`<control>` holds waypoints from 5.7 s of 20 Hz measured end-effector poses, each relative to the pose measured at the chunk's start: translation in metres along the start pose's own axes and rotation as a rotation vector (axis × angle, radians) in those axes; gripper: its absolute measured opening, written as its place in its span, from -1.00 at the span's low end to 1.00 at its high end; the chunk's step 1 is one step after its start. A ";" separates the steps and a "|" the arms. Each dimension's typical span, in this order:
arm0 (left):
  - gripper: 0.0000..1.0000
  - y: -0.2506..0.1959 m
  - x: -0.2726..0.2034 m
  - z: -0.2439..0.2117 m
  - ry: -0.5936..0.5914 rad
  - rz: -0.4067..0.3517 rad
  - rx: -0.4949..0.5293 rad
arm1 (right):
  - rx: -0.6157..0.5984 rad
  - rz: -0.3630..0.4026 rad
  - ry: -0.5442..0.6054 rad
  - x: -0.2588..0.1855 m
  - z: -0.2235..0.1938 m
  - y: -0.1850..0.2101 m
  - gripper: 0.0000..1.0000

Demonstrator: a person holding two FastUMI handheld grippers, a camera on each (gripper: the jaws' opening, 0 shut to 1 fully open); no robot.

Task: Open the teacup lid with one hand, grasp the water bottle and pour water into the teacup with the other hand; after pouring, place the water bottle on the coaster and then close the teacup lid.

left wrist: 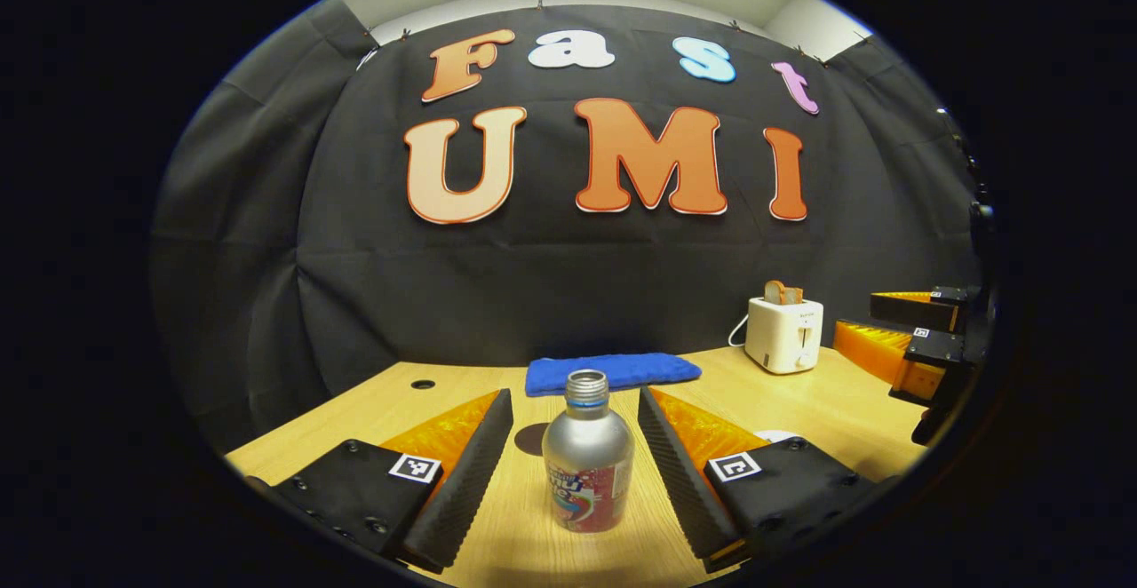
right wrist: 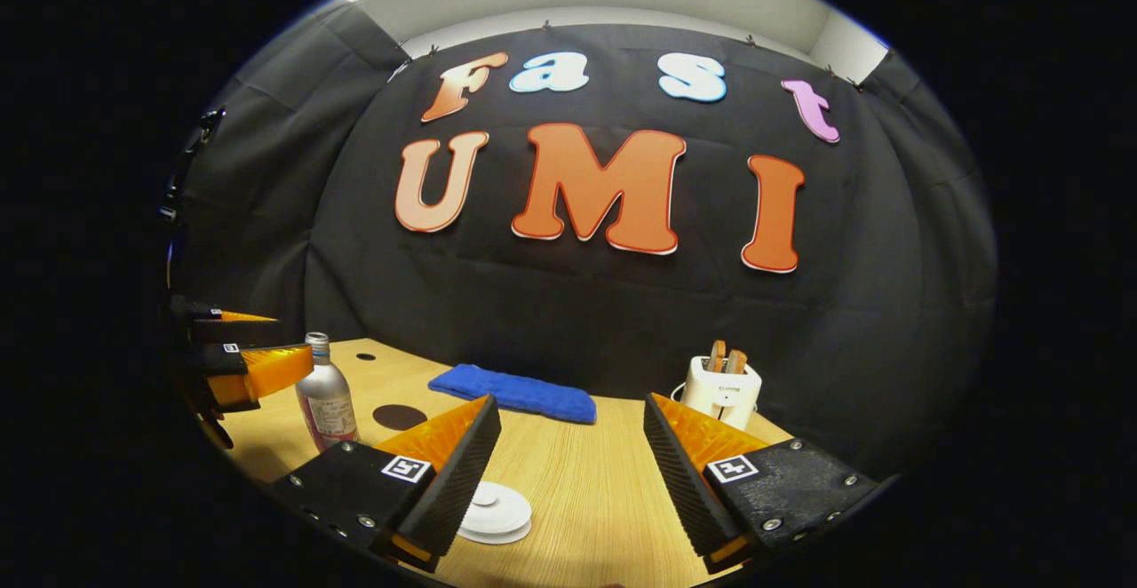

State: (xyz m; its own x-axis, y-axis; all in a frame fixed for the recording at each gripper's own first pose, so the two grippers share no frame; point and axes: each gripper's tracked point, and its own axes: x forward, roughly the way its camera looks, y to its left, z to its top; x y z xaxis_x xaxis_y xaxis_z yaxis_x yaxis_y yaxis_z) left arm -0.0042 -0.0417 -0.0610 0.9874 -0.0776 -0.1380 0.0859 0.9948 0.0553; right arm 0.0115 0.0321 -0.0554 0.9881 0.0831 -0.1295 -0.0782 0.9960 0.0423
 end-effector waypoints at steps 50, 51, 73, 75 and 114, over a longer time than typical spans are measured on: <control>0.65 -0.007 0.042 -0.101 0.207 -0.024 -0.034 | 0.150 0.175 0.285 0.017 -0.088 0.042 -0.54; 0.71 -0.006 0.042 -0.101 0.208 -0.024 -0.028 | 0.149 0.166 0.281 0.015 -0.087 0.038 -0.55; 0.69 0.014 0.070 -0.049 0.089 0.087 0.747 | 0.106 -0.002 0.212 -0.003 -0.064 -0.045 -0.55; 0.69 0.010 0.070 -0.050 0.086 0.076 0.818 | 0.116 -0.014 0.204 -0.004 -0.062 -0.051 -0.55; 0.68 -0.074 0.089 -0.040 -0.159 -0.090 1.740 | 0.122 -0.008 0.180 -0.024 -0.064 -0.064 -0.55</control>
State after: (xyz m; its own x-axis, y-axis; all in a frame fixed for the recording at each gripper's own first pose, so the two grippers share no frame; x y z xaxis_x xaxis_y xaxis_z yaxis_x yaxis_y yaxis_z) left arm 0.0716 -0.1193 -0.1173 0.9650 -0.2349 -0.1164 0.0615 -0.2287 0.9715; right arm -0.0161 -0.0321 -0.1182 0.9481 0.0903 -0.3048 -0.0430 0.9864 0.1584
